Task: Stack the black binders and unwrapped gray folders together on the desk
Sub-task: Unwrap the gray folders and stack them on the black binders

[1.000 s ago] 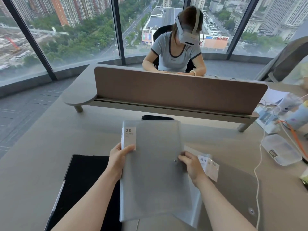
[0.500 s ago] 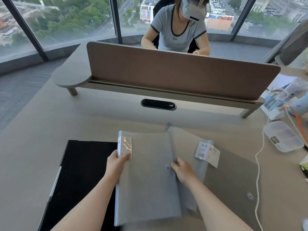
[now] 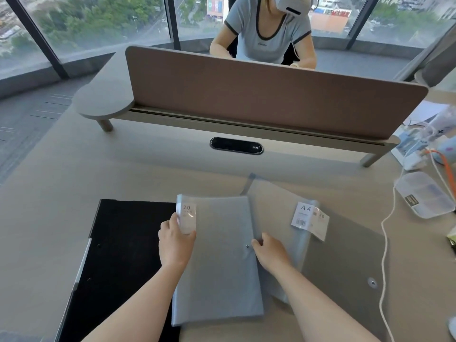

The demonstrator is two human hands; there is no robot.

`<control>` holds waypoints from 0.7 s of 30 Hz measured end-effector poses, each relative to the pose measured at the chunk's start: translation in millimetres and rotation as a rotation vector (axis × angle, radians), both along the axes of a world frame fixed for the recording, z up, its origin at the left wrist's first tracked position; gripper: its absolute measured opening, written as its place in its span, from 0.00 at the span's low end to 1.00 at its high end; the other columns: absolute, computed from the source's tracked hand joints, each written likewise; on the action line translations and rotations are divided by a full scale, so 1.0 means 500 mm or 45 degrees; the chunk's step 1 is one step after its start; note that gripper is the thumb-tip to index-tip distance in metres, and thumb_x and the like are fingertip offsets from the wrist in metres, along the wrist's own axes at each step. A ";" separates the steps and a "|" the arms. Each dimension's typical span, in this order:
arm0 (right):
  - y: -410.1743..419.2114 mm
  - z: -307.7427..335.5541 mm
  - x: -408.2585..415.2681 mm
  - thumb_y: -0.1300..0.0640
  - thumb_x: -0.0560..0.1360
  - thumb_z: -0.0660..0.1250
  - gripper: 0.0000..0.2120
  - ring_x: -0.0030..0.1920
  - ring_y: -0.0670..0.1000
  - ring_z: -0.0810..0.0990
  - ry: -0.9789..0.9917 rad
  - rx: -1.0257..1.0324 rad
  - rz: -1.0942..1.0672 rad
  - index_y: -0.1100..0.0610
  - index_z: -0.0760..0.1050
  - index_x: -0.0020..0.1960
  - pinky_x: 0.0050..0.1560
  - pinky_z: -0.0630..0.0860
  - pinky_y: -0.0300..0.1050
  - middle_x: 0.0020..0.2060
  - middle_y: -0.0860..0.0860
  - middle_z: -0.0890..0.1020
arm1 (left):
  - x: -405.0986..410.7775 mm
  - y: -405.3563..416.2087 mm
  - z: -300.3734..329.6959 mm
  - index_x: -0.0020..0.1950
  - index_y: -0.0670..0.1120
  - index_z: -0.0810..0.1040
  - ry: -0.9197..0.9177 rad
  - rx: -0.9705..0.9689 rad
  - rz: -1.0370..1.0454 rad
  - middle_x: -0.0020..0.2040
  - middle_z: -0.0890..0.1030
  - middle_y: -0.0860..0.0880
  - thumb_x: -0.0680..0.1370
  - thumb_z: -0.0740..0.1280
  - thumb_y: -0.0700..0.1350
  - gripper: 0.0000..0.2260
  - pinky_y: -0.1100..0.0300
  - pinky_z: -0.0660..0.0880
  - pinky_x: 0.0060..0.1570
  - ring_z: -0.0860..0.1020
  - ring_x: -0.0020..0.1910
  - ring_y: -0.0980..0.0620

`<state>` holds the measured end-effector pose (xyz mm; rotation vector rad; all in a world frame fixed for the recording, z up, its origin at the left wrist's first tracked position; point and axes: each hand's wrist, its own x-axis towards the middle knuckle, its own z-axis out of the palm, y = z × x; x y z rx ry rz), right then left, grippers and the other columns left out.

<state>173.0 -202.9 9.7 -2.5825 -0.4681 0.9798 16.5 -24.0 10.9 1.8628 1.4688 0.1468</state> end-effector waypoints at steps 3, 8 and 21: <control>0.005 0.002 -0.001 0.45 0.77 0.57 0.13 0.54 0.60 0.78 -0.077 -0.050 0.043 0.55 0.69 0.43 0.50 0.72 0.49 0.47 0.56 0.82 | 0.004 -0.017 -0.002 0.75 0.48 0.67 0.158 0.199 -0.190 0.69 0.71 0.44 0.73 0.69 0.43 0.29 0.48 0.70 0.61 0.70 0.65 0.41; 0.008 0.011 -0.002 0.44 0.79 0.56 0.17 0.56 0.59 0.79 -0.186 -0.163 0.117 0.57 0.74 0.51 0.50 0.69 0.49 0.52 0.56 0.82 | 0.026 -0.053 -0.006 0.77 0.52 0.66 0.319 0.322 -0.748 0.82 0.58 0.45 0.76 0.68 0.50 0.29 0.46 0.49 0.78 0.55 0.80 0.42; 0.003 0.053 0.061 0.55 0.66 0.65 0.07 0.35 0.55 0.76 0.227 -0.628 0.294 0.56 0.79 0.37 0.33 0.67 0.39 0.30 0.51 0.75 | 0.070 -0.085 -0.033 0.81 0.58 0.56 0.391 0.234 -1.099 0.83 0.46 0.52 0.78 0.64 0.60 0.33 0.47 0.40 0.79 0.42 0.82 0.48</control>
